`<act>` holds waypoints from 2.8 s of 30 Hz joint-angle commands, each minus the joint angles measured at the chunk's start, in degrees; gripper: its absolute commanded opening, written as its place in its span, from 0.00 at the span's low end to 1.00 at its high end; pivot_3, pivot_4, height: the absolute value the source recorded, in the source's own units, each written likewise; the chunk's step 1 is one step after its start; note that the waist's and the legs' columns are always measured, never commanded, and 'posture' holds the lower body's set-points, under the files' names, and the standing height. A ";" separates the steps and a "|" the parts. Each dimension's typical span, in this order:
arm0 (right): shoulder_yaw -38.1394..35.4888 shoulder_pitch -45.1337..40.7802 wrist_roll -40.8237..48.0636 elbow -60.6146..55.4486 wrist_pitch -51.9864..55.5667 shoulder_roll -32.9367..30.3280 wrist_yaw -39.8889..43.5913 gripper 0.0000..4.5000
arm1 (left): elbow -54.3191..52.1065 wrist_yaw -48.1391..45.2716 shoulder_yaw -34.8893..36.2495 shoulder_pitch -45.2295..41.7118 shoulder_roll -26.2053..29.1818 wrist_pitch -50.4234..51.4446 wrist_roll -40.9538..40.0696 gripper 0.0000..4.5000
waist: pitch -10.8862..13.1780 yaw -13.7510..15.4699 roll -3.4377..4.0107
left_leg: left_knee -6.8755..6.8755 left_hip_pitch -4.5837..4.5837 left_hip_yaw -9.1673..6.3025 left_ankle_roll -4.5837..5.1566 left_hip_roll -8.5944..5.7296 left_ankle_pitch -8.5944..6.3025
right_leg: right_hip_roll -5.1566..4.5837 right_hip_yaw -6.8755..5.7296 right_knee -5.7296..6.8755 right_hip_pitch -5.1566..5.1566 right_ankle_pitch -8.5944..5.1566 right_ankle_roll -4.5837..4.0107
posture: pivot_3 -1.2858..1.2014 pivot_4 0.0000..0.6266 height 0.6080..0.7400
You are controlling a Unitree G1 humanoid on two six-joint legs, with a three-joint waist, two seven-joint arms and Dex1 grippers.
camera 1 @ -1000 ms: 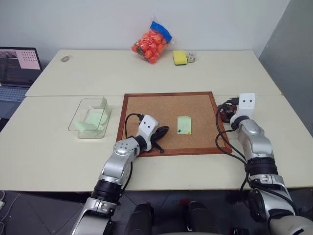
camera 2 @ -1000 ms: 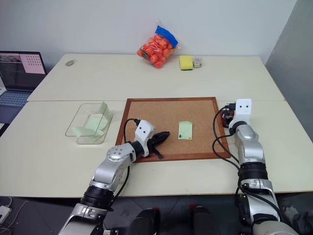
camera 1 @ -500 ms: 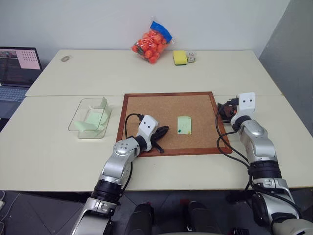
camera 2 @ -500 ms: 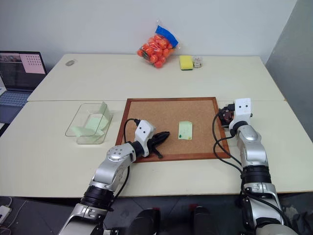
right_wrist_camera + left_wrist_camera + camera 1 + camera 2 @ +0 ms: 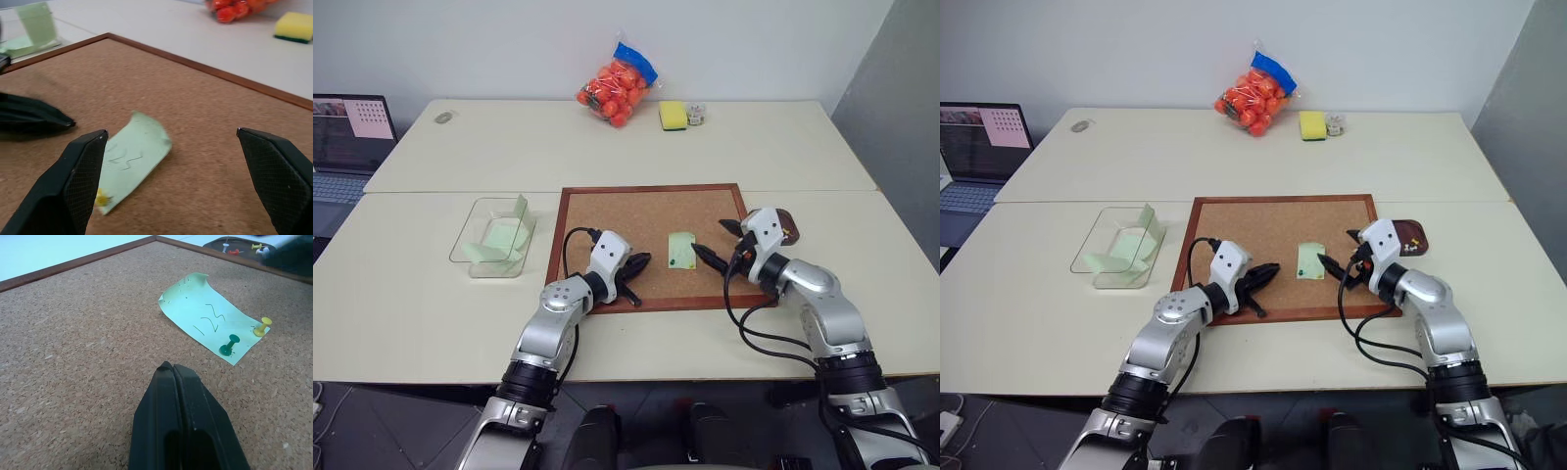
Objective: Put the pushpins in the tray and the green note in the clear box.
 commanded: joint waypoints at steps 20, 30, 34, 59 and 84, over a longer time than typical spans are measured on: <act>3.47 1.19 -1.44 3.84 -5.75 2.53 3.17 0.69 | -0.67 -0.12 -1.29 1.94 0.51 1.28 -0.05 0.00 | 0.00 -0.13 0.00 | -0.01 0.00 0.01 0.00 0.01 0.00 | 0.01 0.01 0.01 -0.03 0.00 0.00 | 0.52 0.24 1.00; 2.68 0.93 -1.18 5.07 -6.52 3.69 2.99 0.23 | -1.21 -0.18 -1.38 2.15 0.66 1.78 -0.09 0.00 | 0.00 -0.14 0.00 | -0.01 0.01 0.02 0.00 0.01 0.00 | 0.02 0.03 0.01 -0.03 0.00 0.00 | 0.52 0.24 1.00; 2.61 0.84 -1.18 5.43 -6.83 3.91 2.86 0.04 | -1.53 -0.20 -1.49 2.27 0.68 2.06 -0.08 0.00 | 0.00 -0.14 0.00 | -0.02 0.01 0.02 0.00 0.02 0.00 | 0.02 0.02 0.01 -0.03 0.00 -0.01 | 0.52 0.24 1.00; -0.71 0.76 1.96 -2.02 -4.69 3.20 1.73 0.01 | -0.66 -0.26 -1.98 1.93 -0.02 1.71 0.11 0.00 | 0.00 -0.14 0.00 | -0.01 0.01 0.00 0.00 0.01 0.00 | 0.01 0.02 0.02 -0.03 0.00 -0.01 | 0.52 0.24 1.00; -17.68 -14.36 -3.61 24.23 -8.42 2.88 -28.22 0.01 | 0.10 -0.46 -1.91 1.04 0.13 1.40 0.10 0.00 | -0.01 -0.05 0.01 | 0.01 0.01 0.14 0.00 -0.02 0.00 | -0.01 0.11 0.07 -0.04 0.17 -0.28 | 0.52 0.24 1.00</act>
